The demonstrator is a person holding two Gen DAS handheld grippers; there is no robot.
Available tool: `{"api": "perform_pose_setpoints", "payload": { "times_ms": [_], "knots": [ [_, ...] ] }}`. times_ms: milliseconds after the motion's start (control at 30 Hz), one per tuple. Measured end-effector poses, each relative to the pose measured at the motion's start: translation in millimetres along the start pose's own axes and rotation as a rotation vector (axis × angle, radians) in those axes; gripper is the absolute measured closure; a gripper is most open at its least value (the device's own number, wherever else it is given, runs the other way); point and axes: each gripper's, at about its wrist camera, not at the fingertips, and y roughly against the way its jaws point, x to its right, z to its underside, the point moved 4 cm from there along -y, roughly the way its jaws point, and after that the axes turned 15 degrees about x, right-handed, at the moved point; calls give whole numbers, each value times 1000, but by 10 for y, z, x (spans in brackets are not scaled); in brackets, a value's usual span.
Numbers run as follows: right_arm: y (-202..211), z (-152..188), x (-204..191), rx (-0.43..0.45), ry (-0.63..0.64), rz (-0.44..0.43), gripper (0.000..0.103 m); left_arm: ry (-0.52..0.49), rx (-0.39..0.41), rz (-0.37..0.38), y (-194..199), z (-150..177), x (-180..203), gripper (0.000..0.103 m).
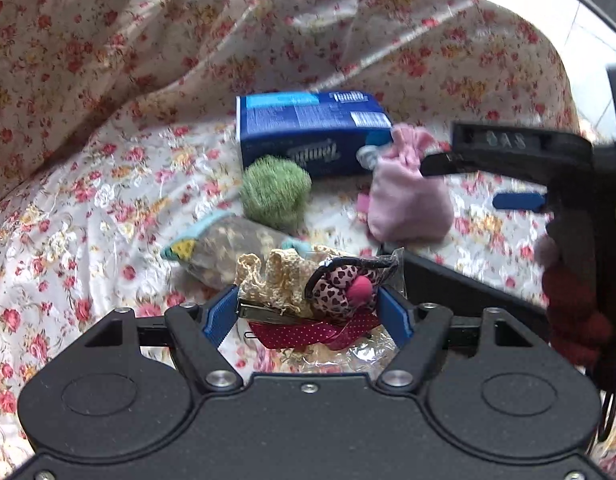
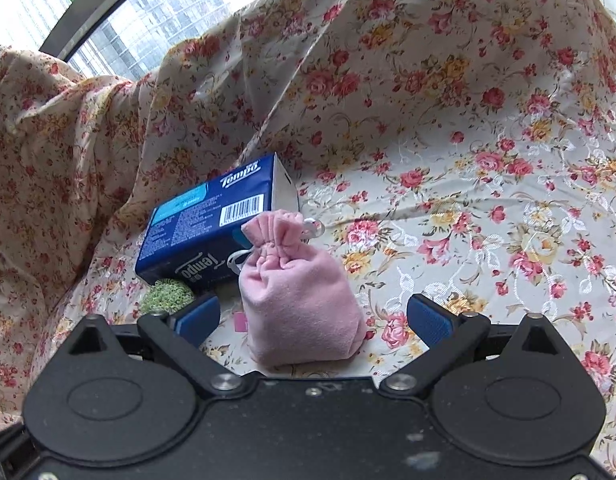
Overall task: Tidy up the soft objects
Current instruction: 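Grasp the pink pouch with right while left grasps the leopard-print hair clip bundle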
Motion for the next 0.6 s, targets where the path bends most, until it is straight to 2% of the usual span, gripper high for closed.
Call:
{"api": "perform_pose_setpoints", "payload": {
  "times_ms": [367, 433, 500, 600],
  "knots": [
    [-316, 167, -149, -102, 18, -10, 2, -8, -27, -10, 60, 58, -11, 34],
    [-388, 218, -155, -130, 21, -7, 8, -9, -29, -12, 70, 63, -7, 34],
    [-451, 263, -159, -160, 23, -2, 24, -11, -31, -11, 77, 70, -2, 34],
    [-452, 271, -159, -159, 40, 19, 39, -14, -32, -13, 85, 71, 1, 34]
  ]
}}
